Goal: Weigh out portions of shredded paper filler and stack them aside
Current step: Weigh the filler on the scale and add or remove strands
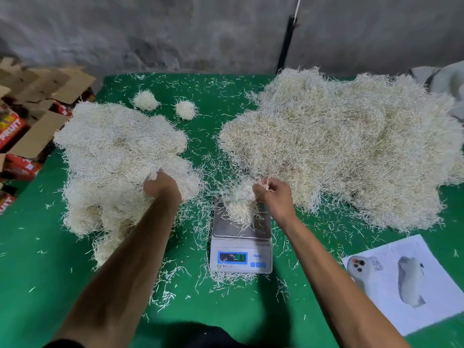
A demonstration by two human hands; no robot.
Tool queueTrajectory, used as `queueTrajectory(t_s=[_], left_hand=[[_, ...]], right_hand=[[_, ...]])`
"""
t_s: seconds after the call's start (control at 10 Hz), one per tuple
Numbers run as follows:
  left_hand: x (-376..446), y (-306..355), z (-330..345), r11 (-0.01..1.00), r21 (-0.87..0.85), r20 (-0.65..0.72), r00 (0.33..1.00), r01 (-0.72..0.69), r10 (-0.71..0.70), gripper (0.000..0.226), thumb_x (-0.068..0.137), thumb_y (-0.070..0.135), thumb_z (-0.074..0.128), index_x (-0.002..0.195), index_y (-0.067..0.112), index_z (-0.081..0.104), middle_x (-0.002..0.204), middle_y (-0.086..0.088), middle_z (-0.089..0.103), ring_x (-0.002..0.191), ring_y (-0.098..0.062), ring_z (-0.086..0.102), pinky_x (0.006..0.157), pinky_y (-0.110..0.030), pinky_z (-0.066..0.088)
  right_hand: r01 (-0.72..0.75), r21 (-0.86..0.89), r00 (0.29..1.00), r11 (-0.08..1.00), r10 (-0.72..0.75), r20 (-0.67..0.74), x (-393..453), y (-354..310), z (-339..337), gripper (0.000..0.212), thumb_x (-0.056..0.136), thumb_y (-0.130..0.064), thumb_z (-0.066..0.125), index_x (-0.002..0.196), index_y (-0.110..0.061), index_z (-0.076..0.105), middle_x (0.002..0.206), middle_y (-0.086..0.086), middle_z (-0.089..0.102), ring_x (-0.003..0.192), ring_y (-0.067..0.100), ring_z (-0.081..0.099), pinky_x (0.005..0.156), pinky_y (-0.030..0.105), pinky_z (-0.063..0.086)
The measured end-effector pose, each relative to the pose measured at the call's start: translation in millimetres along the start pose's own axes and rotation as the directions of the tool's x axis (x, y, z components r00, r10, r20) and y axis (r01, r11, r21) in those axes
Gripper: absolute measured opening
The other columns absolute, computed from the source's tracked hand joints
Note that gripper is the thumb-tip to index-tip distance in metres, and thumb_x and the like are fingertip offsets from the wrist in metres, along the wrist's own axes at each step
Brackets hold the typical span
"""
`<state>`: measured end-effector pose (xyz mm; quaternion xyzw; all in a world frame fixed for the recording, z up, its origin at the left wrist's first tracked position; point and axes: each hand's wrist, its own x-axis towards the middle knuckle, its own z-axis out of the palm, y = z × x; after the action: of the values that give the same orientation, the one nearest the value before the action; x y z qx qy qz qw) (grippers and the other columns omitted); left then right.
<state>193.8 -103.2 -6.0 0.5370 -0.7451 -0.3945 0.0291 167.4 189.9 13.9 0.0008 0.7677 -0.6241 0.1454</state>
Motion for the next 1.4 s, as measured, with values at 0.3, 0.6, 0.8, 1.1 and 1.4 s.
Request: queueTrajectory(t_s=[0.3,0.6,0.8,1.1,1.4], left_hand=[[1.5,13.8,-9.5,0.697,-0.714,-0.036,0.989,0.075,-0.142,0.052,0.100,0.034,0.057,0.141,0.003,0.049,0.140,-0.019,0.057,0.126,-0.035,0.058,0.104,-0.047,0.051],[-24.4,20.2,10.0,0.554,-0.831,-0.031,0.990,0.050,-0.136,0.061,0.091,0.013,0.075,0.144,0.006,0.046,0.133,-0.020,0.062,0.119,-0.033,0.063,0.059,-0.017,0.056],[-31.0,17.3,17.4,0.611,-0.791,0.009,0.998,0.048,-0.067,0.058,0.096,0.010,0.067,0.148,0.005,0.042,0.142,-0.025,0.054,0.121,-0.040,0.062,0.098,-0.045,0.054],[-31.2,14.3,24.5,0.697,-0.717,0.011,1.000,0.005,0.004,0.048,0.099,0.016,0.061,0.143,0.001,0.047,0.141,-0.027,0.054,0.122,-0.044,0.060,0.100,-0.052,0.052],[-41.6,21.7,30.8,0.639,-0.766,0.062,0.997,0.069,-0.034,0.061,0.099,0.007,0.061,0.154,0.011,0.035,0.155,-0.022,0.041,0.131,-0.041,0.054,0.101,-0.046,0.053]], right_hand=[[-0.059,-0.291,0.998,0.955,0.066,0.015,7.9,28.7,-7.0,0.078,0.097,-0.061,0.057,0.155,-0.013,0.037,0.150,0.017,0.052,0.104,0.021,0.067,0.088,0.032,0.054],[0.019,-0.310,0.986,0.951,-0.069,-0.151,6.0,35.3,-20.8,0.061,0.108,-0.058,0.033,0.121,-0.008,0.065,0.079,0.022,0.068,0.062,0.032,0.065,0.056,0.048,0.061],[0.003,-0.320,0.984,0.947,-0.060,-0.169,5.3,41.2,-18.3,0.055,0.110,-0.048,0.040,0.137,-0.002,0.055,0.101,-0.001,0.069,0.061,-0.012,0.058,0.047,0.003,0.041],[-0.004,-0.291,0.983,0.957,-0.049,-0.176,9.1,36.5,-12.9,0.035,0.108,-0.047,0.043,0.124,-0.017,0.055,0.094,-0.019,0.054,0.079,-0.001,0.055,0.068,0.015,0.044],[0.052,-0.274,0.987,0.960,-0.091,-0.132,4.9,31.3,-8.1,0.060,0.106,-0.054,0.045,0.146,-0.010,0.043,0.144,0.009,0.055,0.124,0.023,0.057,0.104,0.043,0.049]])
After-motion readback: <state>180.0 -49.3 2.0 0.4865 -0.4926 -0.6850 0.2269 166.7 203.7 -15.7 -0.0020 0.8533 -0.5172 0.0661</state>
